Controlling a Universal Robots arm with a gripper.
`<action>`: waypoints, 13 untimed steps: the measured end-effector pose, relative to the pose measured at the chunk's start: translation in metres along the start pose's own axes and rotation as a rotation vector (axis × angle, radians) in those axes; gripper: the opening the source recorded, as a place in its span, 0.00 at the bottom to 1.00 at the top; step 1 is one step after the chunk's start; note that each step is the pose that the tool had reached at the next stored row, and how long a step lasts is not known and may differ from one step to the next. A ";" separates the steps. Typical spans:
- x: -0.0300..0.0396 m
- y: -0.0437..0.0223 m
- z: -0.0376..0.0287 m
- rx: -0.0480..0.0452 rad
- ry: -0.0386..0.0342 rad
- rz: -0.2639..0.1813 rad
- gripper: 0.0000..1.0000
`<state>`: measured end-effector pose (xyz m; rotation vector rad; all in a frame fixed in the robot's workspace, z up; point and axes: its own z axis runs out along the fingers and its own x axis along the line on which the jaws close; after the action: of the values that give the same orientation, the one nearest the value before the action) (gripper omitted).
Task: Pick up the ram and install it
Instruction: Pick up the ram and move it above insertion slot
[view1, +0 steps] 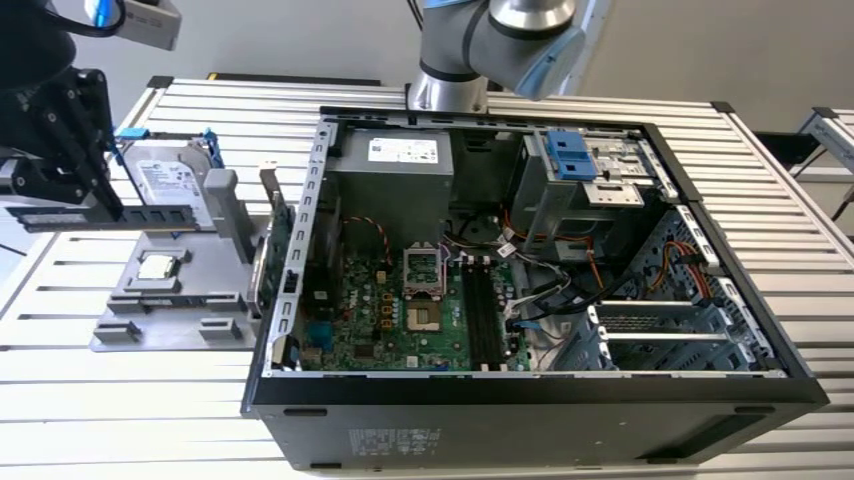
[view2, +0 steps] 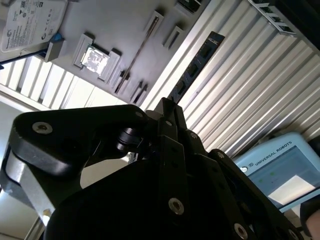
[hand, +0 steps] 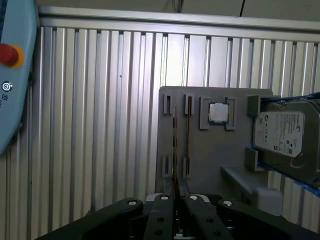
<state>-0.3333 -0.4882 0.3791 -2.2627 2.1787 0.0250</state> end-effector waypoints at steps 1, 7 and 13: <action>0.0000 -0.0009 0.0000 0.0000 0.0001 0.000 0.00; 0.0003 -0.0077 -0.0001 0.0000 0.0008 0.000 0.00; 0.0006 -0.0151 -0.0001 0.0000 0.0014 0.000 0.00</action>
<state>-0.3182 -0.4882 0.3791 -2.2633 2.1794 0.0235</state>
